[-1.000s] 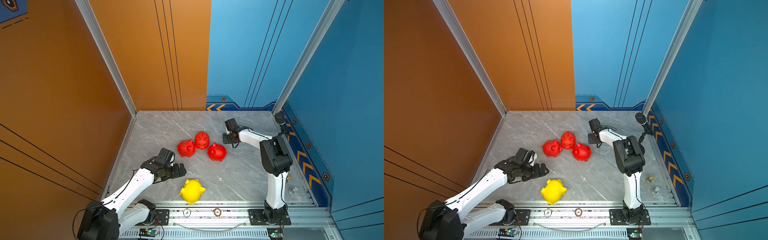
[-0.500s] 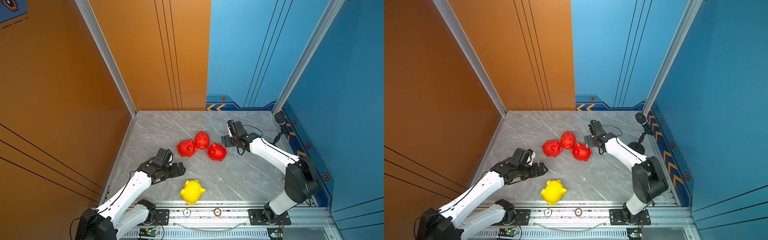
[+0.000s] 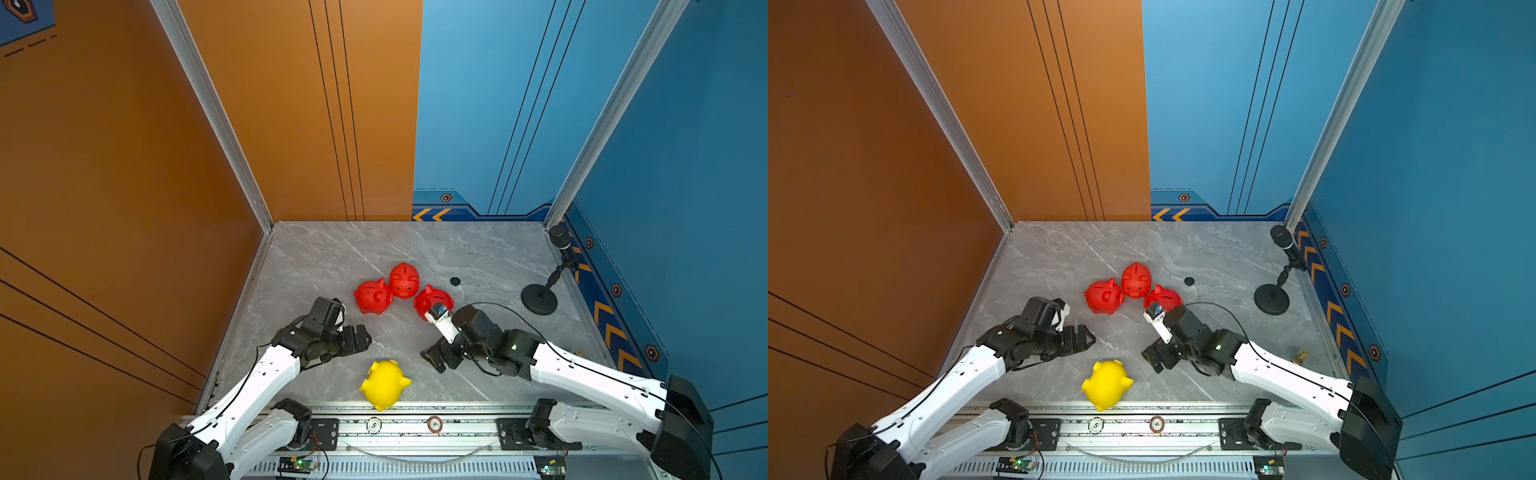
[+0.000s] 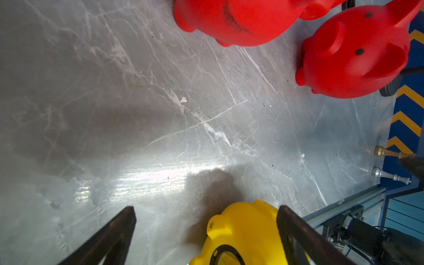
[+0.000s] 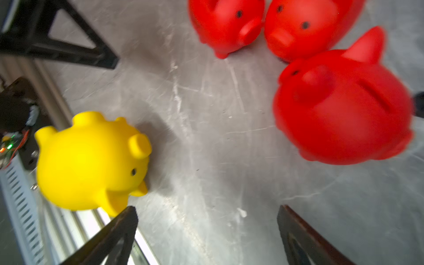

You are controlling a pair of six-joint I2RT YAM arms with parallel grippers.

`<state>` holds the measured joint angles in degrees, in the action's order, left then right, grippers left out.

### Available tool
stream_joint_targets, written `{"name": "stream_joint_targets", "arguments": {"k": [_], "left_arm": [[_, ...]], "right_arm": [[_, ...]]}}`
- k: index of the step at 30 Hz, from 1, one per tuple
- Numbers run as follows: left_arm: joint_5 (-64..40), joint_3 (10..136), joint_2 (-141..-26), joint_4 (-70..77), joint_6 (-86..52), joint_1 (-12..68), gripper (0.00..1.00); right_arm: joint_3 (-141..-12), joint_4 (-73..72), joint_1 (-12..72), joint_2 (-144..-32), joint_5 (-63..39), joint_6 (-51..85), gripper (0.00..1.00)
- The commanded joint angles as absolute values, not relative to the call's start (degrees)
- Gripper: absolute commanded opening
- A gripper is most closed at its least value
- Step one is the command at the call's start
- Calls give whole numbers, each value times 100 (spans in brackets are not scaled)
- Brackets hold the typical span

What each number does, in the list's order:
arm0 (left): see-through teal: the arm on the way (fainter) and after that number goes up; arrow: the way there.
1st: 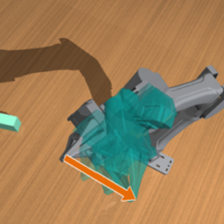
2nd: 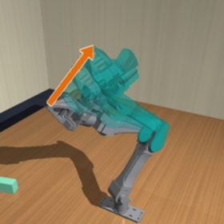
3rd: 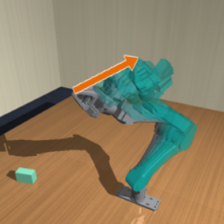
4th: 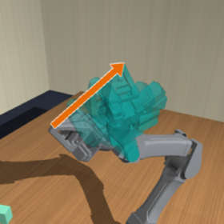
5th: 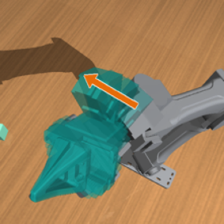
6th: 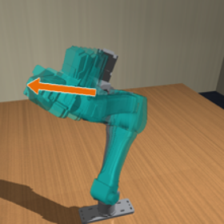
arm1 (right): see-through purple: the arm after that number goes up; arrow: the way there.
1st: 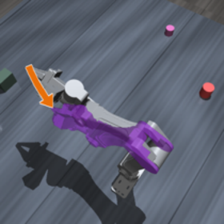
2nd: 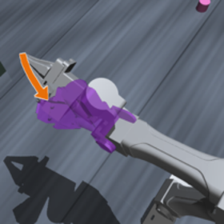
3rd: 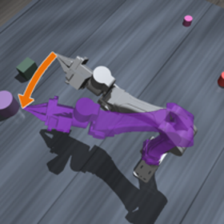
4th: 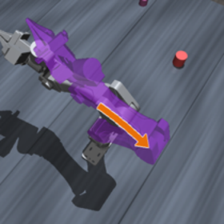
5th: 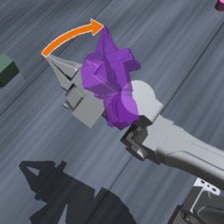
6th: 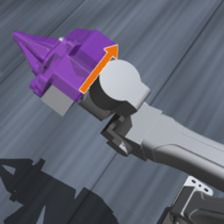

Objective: Open piggy banks
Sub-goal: Adjust the piggy bank at the center of the board.

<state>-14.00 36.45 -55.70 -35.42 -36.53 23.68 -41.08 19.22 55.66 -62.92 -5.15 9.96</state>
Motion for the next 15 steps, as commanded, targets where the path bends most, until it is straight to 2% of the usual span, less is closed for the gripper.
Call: {"name": "stream_joint_targets", "arguments": {"k": [1,5,9,15], "left_arm": [[-1500,3689,-5437,-3613,-3777,2415,98],[-665,3722,-5121,-4034,-4105,2328,98],[231,3710,-4606,-4630,-4458,1951,98],[652,3597,-3662,-4917,-4724,1441,98]], "right_arm": [[-4018,1354,6113,-6173,-634,860,99],[-4420,1255,6810,-6654,-554,341,100],[-5104,1454,7389,-7473,-47,-53,100],[-6159,1854,7823,-8795,847,-193,99]]}}
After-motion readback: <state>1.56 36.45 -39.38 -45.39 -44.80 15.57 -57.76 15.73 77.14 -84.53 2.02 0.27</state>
